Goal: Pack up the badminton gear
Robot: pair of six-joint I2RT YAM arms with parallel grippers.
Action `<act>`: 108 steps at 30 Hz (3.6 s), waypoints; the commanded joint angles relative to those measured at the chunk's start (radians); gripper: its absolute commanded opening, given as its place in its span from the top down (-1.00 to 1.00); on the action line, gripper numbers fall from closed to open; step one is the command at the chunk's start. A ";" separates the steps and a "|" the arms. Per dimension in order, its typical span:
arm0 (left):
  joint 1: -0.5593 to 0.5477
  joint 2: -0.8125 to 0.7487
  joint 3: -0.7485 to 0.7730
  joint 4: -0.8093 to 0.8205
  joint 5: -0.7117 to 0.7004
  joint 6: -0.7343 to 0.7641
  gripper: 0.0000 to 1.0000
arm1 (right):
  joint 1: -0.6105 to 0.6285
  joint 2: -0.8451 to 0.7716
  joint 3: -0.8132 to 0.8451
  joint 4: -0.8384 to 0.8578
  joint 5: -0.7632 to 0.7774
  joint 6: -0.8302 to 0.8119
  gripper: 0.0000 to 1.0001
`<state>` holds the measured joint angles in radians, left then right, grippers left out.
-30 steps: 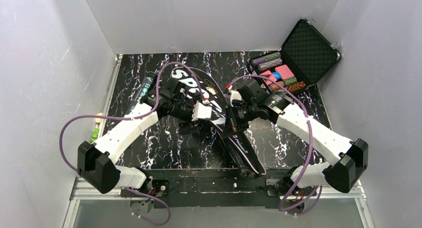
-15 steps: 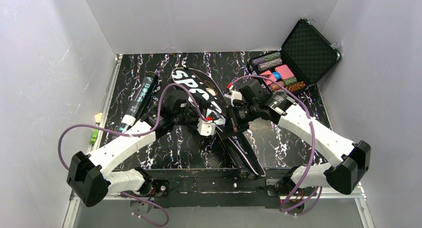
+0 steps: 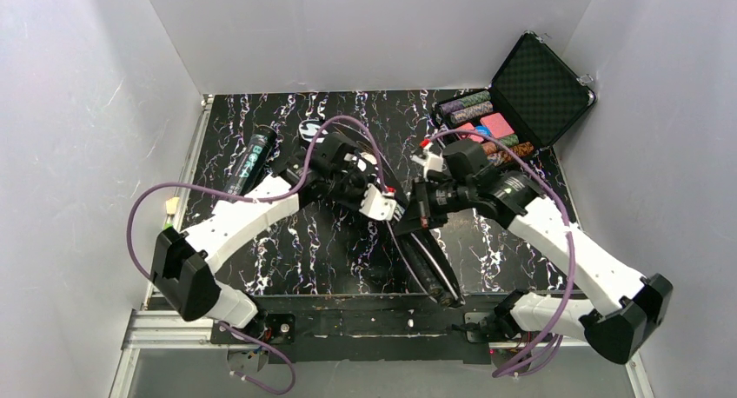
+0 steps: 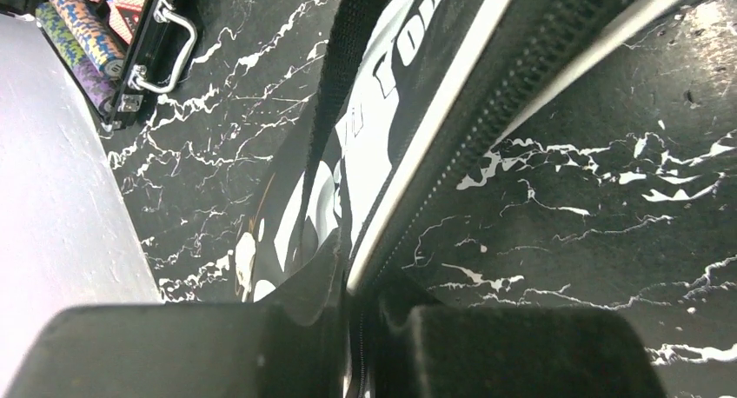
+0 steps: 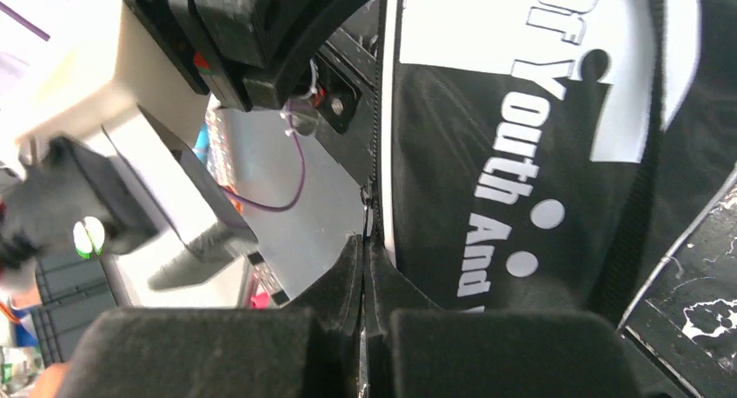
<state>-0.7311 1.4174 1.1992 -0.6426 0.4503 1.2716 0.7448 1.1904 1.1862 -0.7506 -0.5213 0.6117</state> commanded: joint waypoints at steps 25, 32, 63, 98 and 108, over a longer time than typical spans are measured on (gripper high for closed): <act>-0.013 0.088 0.384 -0.299 -0.294 -0.571 1.00 | -0.459 -0.145 0.288 -0.202 0.355 -0.064 0.06; -0.014 0.086 0.390 -0.261 -0.394 -0.638 1.00 | -0.469 -0.308 0.136 -0.146 0.476 0.069 0.29; -0.018 -0.008 0.351 -0.178 -0.380 -0.719 1.00 | -0.523 -0.383 0.180 -0.015 0.585 0.170 0.97; -0.034 -0.025 0.312 -0.176 -0.357 -0.734 1.00 | -0.524 -0.333 0.271 -0.143 0.686 0.018 0.23; -0.035 -0.022 0.321 -0.177 -0.353 -0.737 1.00 | -0.524 -0.337 0.195 -0.036 0.460 0.107 0.88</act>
<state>-0.7620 1.4715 1.5036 -0.8948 0.0624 0.5411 0.2237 0.8227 1.4425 -0.8509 0.0521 0.6823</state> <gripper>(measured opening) 0.055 0.116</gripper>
